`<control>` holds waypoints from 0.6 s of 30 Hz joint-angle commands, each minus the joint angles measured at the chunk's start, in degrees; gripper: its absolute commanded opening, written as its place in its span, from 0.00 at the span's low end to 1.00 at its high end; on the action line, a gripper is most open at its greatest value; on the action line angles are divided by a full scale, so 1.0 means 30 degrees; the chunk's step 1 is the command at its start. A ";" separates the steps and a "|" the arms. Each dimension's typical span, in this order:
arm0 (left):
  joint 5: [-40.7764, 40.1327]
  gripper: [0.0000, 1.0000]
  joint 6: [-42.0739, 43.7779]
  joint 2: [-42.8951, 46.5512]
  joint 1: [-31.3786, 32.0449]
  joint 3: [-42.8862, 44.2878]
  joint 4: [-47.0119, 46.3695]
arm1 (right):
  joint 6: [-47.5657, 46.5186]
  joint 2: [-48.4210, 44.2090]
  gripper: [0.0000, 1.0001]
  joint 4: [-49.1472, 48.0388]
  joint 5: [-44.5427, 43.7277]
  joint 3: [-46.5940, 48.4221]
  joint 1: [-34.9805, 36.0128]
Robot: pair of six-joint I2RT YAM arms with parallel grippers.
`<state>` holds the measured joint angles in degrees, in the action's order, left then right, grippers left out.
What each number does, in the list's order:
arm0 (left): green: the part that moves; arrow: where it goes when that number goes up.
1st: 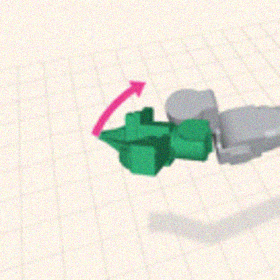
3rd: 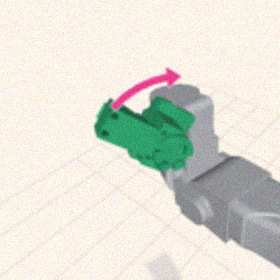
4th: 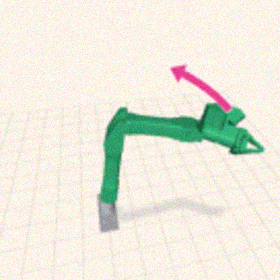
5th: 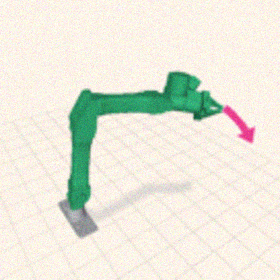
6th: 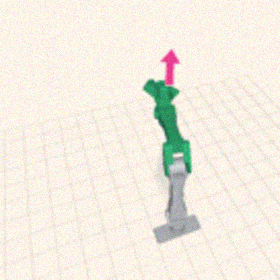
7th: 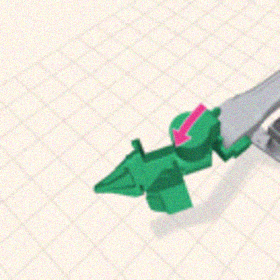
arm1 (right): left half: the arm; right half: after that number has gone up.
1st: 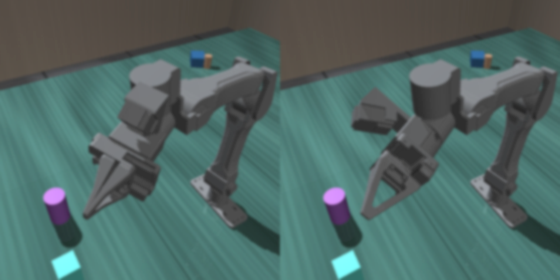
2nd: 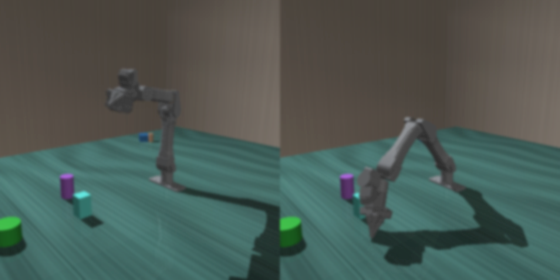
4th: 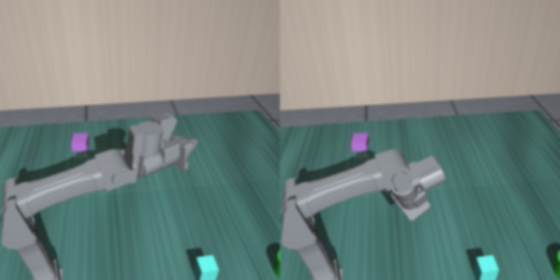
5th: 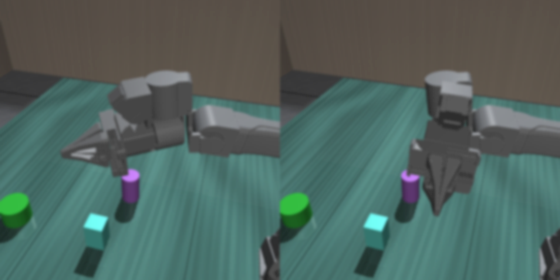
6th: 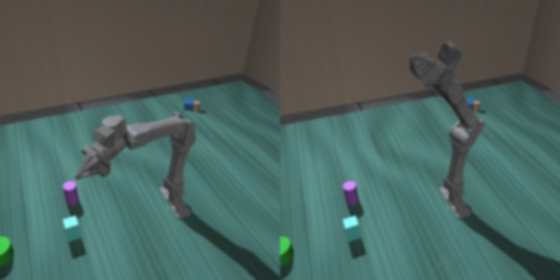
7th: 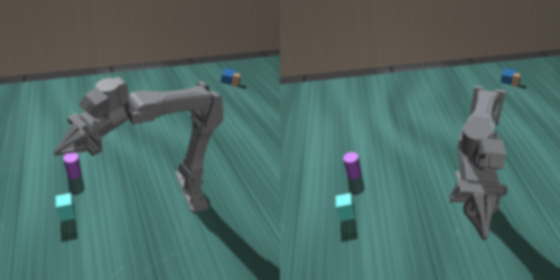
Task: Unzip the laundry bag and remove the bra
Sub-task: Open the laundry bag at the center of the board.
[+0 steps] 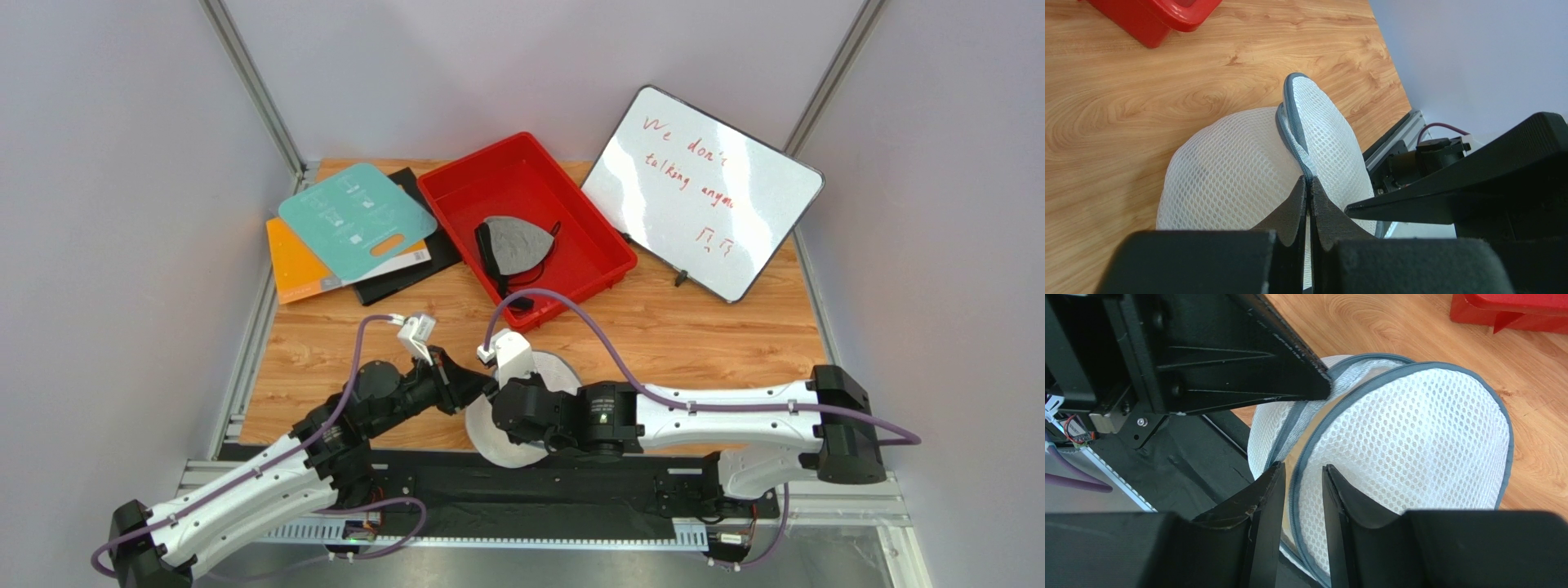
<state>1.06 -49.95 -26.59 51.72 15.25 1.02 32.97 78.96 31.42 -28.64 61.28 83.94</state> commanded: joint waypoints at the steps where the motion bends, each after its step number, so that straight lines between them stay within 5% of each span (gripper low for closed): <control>1: 0.0057 0.00 0.0421 0.0044 -0.0015 0.0338 -0.0632 | 0.0025 0.0515 0.34 0.0453 -0.0618 0.1224 0.0495; 7: 0.0028 0.00 0.0450 0.0308 -0.0015 0.0338 -0.0427 | 0.0404 0.1276 0.29 0.1360 -0.1261 0.1781 0.0759; 18: -0.0324 0.00 0.0684 0.0689 -0.0015 0.0309 0.0540 | 0.0494 0.0986 0.00 0.2418 -0.2404 0.2104 0.0730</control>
<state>0.84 -49.47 -25.08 51.72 15.25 2.52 33.95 83.59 38.39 -32.49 65.14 85.86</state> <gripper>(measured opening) 0.007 0.014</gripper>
